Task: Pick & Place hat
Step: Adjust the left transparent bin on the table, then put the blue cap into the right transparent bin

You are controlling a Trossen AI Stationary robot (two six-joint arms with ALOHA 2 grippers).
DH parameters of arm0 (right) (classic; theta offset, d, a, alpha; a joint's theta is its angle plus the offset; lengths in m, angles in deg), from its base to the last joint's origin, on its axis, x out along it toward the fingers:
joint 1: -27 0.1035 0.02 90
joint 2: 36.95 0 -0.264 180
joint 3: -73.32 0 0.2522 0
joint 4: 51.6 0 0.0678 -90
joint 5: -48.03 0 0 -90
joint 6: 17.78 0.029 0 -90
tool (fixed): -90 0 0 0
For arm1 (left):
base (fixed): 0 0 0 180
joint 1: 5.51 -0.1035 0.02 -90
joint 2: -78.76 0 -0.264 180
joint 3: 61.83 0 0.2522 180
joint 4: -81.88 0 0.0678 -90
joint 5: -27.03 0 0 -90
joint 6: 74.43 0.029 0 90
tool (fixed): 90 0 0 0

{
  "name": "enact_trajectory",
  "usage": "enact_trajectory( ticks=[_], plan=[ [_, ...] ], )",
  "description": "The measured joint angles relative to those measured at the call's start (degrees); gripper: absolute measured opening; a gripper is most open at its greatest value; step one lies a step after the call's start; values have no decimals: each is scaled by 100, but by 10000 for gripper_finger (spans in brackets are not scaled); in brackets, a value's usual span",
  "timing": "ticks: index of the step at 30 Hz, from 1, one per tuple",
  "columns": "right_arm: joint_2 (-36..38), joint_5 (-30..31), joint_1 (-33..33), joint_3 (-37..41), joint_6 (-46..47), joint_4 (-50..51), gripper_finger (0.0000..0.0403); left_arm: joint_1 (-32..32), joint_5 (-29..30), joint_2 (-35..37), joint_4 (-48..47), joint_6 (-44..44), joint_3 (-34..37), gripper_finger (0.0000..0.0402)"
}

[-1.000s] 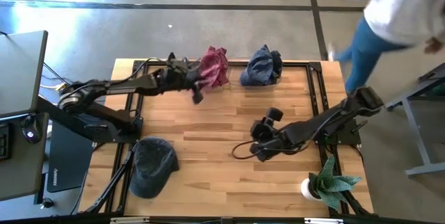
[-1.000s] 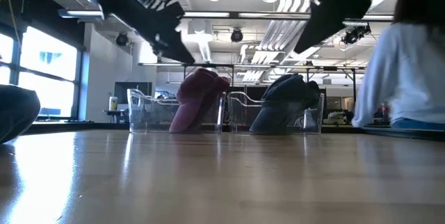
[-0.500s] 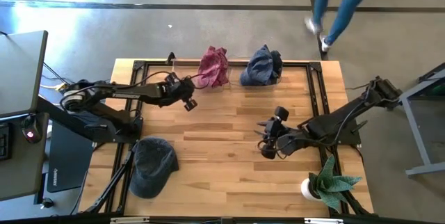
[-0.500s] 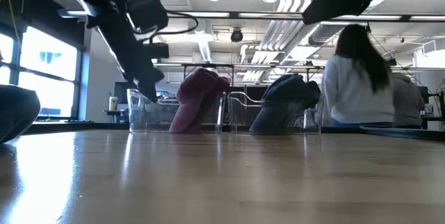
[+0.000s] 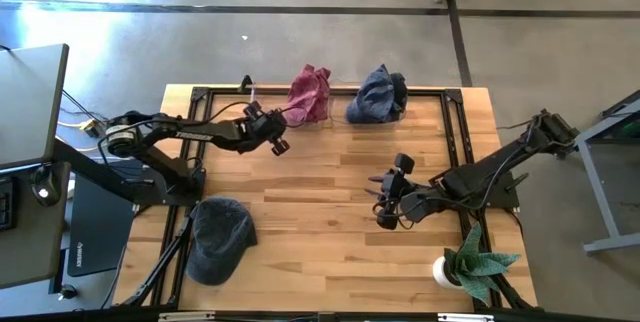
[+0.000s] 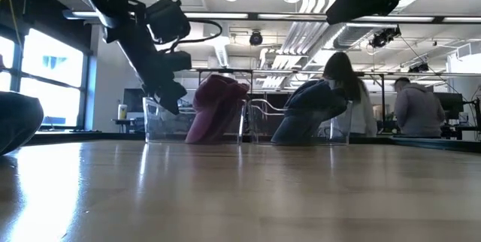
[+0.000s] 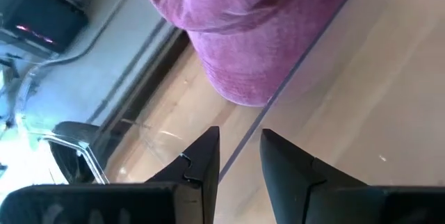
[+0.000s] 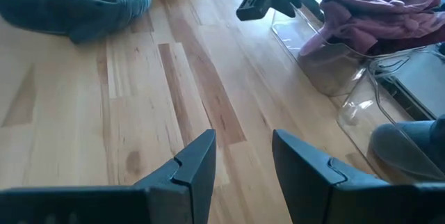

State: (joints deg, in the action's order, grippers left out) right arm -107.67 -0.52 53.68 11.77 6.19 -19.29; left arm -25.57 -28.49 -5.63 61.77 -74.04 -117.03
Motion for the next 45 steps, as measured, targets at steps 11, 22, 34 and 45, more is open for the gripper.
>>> enact_trajectory(
  ticks=[11, 22, 34, 45],
  plan=[
    [0, 2, 0, 0, 0, 2, 138, 955, -520, 438, -3120, -884, -1059, 94],
    [-2, -1, 0, -2, -2, 42, 138, 3323, -2514, 1031, -5782, -2941, -1427, 94],
    [-4, -4, 0, -2, -4, 2, 138, 4519, -3166, 1040, -5833, -3397, -1078, 157],
    [-4, -138, -3, -2, -107, 2, 138, 4521, -3145, 998, -5276, -2068, -162, 261]
  ],
)
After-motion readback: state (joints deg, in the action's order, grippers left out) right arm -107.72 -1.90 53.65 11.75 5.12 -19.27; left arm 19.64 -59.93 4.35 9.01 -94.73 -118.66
